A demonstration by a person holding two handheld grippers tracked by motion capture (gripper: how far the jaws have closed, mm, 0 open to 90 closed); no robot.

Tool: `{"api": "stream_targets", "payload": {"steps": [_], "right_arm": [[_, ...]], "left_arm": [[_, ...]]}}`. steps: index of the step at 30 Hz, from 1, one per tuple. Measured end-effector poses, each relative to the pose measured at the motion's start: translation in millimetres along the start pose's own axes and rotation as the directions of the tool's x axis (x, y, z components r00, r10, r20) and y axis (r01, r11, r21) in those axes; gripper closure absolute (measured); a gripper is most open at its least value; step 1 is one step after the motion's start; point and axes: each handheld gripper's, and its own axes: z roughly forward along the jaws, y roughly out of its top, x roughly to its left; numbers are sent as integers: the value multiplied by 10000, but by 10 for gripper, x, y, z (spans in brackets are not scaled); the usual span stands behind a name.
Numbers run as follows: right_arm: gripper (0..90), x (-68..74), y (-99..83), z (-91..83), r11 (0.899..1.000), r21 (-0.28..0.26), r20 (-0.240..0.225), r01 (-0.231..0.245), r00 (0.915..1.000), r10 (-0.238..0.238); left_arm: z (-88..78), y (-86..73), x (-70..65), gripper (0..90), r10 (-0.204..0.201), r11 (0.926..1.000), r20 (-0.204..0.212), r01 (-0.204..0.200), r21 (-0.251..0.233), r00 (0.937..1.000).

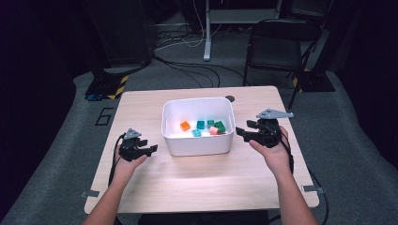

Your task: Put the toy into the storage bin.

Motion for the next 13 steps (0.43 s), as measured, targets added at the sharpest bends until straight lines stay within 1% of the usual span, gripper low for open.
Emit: {"api": "stream_targets", "payload": {"steps": [1,2,3,4,5,8,9,10,11,12,13], "right_arm": [[422,-32,-22,16,9999,39,80,-98,9999,98],[422,-46,-32,25,9999,46,118,-136,9998,136],[422,-59,-42,33,9999,78,133,-151,9998,150],[422,-71,-50,41,9999,75,144,-154,9998,153],[422,-71,-50,41,9999,75,144,-154,9998,153],[422,-101,-68,58,9998,99,172,-184,9997,182],[421,-125,-79,61,9996,121,189,-247,9995,245],[421,-137,-85,62,9996,93,221,-257,9994,255],[421,-137,-85,62,9996,93,221,-257,9994,255],[417,-186,-109,69,9992,123,313,-376,9988,372],[416,-206,-122,73,9989,153,356,-438,9984,432]], "left_arm": [[6,-28,31,416,-119,9999,73,119,-15,9999],[14,-46,44,417,-202,9998,23,202,-9,9998],[14,-46,44,418,-202,9998,23,202,-9,9998],[25,-79,74,418,-204,9997,-104,205,116,9997],[25,-79,74,417,-204,9997,-104,205,116,9997],[43,-116,127,416,-99,9994,-450,115,341,9989],[39,-127,160,412,-302,9987,-445,321,408,9986],[43,-132,181,409,-433,9985,-411,446,326,9982],[43,-132,181,407,-433,9985,-411,446,326,9982],[43,-141,229,406,-697,9968,-310,709,378,9971],[43,-141,229,405,-697,9968,-310,709,378,9971]]}}
